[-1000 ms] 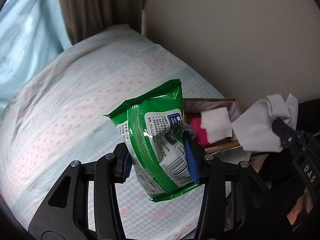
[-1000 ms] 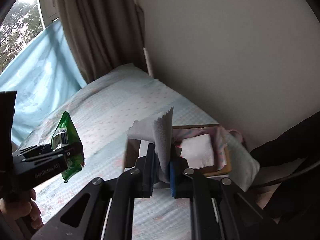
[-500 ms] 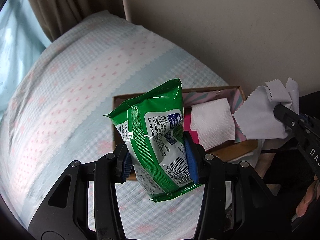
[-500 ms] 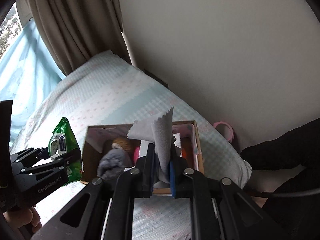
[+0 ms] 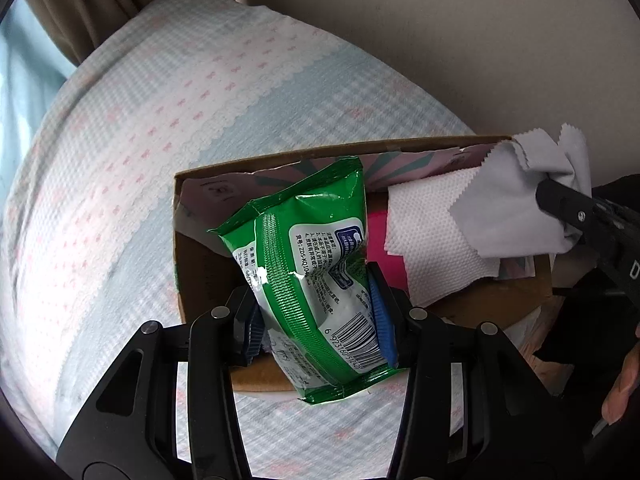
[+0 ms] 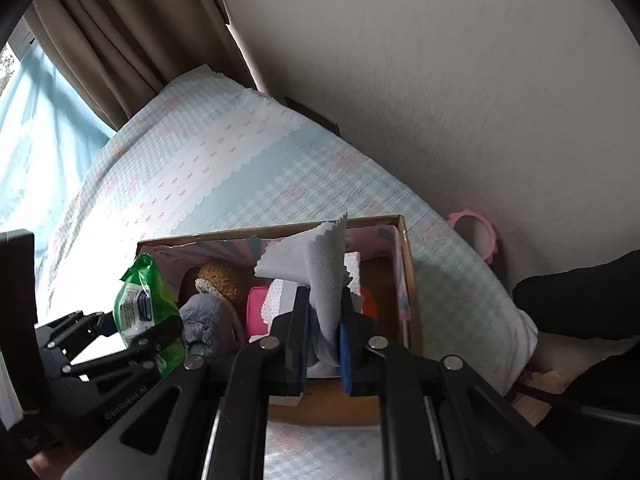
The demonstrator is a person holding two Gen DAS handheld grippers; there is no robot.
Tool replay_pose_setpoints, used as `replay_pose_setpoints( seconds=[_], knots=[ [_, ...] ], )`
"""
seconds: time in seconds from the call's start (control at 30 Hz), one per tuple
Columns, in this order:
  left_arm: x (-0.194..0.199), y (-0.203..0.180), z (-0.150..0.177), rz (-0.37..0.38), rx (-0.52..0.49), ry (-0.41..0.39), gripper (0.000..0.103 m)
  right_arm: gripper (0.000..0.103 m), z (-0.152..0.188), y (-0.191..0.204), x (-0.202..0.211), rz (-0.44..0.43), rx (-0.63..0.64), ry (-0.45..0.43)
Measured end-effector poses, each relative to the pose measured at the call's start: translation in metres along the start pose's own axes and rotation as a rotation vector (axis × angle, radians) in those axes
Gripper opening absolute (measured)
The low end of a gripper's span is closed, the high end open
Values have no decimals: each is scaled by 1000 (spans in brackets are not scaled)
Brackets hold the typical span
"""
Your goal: Organize soft objects
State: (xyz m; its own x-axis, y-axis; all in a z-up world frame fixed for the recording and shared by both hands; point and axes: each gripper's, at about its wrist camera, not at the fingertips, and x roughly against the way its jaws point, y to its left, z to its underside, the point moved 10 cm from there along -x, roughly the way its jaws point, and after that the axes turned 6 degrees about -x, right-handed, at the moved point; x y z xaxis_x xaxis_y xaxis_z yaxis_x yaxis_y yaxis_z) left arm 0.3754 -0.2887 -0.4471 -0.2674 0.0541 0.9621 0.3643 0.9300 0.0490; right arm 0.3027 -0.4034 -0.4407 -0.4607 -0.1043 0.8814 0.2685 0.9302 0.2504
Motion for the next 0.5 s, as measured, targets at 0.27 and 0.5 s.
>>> replay_pose_setpoints(
  seconds=[0.27,0.5],
  knots=[
    [1,-1,4,-59,-88,28,103,103,-1,0,-13,-37,-73,65],
    [6,2,8,-54,-103,30,103,103,6,-4,-7,-4,-96,58]
  ],
)
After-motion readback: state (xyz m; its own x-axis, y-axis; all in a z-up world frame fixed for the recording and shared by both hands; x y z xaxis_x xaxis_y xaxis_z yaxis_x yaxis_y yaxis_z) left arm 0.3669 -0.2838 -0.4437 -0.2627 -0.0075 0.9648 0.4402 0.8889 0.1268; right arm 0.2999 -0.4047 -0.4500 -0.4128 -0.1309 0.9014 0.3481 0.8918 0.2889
